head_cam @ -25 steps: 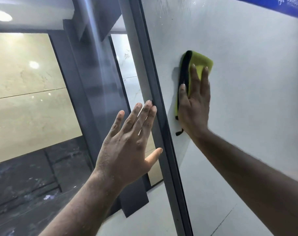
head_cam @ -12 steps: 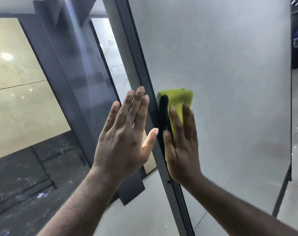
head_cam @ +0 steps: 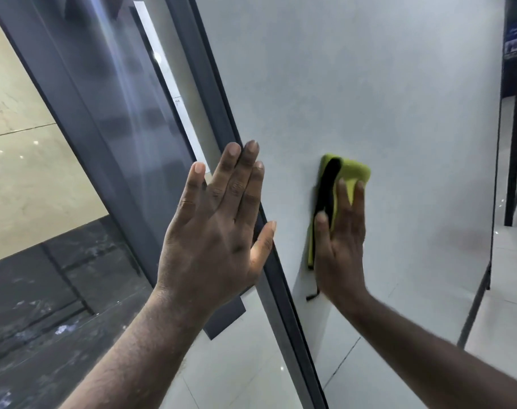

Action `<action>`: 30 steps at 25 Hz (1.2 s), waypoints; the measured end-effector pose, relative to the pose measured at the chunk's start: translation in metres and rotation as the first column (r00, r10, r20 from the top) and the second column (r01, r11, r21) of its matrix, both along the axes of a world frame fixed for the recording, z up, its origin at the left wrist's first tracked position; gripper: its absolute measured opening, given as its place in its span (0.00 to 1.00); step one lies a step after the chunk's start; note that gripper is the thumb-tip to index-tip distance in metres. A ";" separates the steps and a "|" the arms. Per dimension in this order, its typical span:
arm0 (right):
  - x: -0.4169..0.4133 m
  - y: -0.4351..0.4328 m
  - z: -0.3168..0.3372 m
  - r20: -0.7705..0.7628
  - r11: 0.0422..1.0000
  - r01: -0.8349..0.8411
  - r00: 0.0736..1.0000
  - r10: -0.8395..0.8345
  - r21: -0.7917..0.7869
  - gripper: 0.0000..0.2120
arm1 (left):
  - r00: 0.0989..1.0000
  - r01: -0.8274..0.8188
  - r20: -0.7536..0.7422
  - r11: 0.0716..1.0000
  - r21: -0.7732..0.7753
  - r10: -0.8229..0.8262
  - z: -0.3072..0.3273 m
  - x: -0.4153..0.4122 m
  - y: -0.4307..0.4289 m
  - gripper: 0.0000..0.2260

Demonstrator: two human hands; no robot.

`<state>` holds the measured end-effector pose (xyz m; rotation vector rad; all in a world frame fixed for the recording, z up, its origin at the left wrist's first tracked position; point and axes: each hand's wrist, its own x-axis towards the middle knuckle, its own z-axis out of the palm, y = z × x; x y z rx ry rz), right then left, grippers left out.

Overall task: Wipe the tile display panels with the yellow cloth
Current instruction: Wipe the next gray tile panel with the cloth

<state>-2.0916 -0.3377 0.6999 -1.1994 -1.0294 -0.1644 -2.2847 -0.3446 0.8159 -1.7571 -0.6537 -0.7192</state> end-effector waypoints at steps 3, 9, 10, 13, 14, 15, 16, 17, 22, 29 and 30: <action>0.010 0.004 0.031 -0.059 1.000 -0.010 0.998 0.011 0.016 0.29 | 0.995 -0.089 -0.033 0.996 0.006 0.089 0.003 0.020 -0.002 0.36; 0.070 0.023 -0.001 -0.015 0.999 -0.045 0.999 0.045 0.018 0.29 | 0.976 -0.216 -0.039 0.976 -0.034 0.214 -0.001 0.055 -0.004 0.41; 0.086 0.031 0.020 -0.147 0.998 -0.055 0.988 0.057 0.020 0.29 | 0.973 -0.227 -0.050 0.973 -0.039 0.225 0.001 0.063 -0.004 0.41; 0.103 0.034 0.038 0.054 0.996 -0.084 0.995 0.083 0.013 0.30 | 0.971 -0.233 -0.064 0.972 -0.044 0.229 0.004 0.092 0.000 0.40; 0.103 0.031 0.023 0.218 0.995 -0.104 0.971 0.099 0.009 0.30 | 0.972 -0.231 -0.062 0.971 -0.057 0.227 0.003 0.101 0.003 0.40; 0.107 0.026 0.005 0.319 0.991 -0.130 0.939 0.128 -0.016 0.30 | 0.972 -0.229 -0.062 0.970 -0.078 0.225 0.002 0.109 0.004 0.39; 0.122 0.026 -0.006 0.330 0.990 -0.138 0.933 0.141 -0.031 0.30 | 0.971 -0.237 -0.066 0.966 -0.100 0.231 0.000 0.118 0.005 0.39; 0.139 0.033 -0.007 0.251 0.990 -0.139 0.958 0.141 -0.029 0.30 | 0.968 -0.249 -0.071 0.962 -0.115 0.242 -0.002 0.125 0.006 0.40; 0.196 0.046 0.035 0.064 0.969 -0.245 0.967 0.247 -0.033 0.30 | 0.965 -0.261 -0.059 0.958 -0.116 0.256 0.002 0.161 0.010 0.39; 0.273 0.057 0.023 -0.175 0.928 -0.341 0.933 0.314 -0.150 0.34 | 0.964 -0.253 -0.106 0.962 -0.103 0.243 0.000 0.207 0.027 0.39; 0.277 0.058 0.036 -0.131 0.929 -0.339 0.938 0.321 -0.148 0.34 | 0.963 -0.254 -0.116 0.962 -0.101 0.242 0.002 0.216 0.032 0.39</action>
